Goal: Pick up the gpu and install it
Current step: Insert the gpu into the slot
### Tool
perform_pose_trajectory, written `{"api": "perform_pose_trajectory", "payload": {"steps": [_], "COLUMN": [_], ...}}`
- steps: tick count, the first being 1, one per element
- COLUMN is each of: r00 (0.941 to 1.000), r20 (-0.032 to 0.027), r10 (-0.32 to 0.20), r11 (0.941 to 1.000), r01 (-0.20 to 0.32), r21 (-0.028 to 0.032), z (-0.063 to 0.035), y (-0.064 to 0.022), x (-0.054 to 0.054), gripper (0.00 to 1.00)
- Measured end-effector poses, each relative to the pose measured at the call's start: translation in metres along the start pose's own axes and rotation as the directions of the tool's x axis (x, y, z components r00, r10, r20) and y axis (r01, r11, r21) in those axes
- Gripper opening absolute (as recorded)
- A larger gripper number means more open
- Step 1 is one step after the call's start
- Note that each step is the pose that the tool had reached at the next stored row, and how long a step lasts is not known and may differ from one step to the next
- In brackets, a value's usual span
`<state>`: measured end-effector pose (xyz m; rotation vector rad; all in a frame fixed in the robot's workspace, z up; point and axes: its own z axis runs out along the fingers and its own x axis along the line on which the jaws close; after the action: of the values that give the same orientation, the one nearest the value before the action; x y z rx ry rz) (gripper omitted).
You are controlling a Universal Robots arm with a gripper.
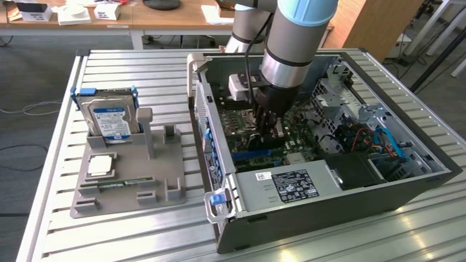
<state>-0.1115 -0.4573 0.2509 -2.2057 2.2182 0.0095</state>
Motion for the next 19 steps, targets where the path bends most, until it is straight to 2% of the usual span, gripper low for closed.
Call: {"api": "perform_pose_trajectory", "payload": {"steps": [19], "r00": [1.0000], "r20": [0.0000], "r10": [0.000], "r11": [1.0000], "r01": [0.000], "r21": [0.0001], "z": [0.0025], "y": [0.0000], "x": [0.0016], "gripper": [0.27]}}
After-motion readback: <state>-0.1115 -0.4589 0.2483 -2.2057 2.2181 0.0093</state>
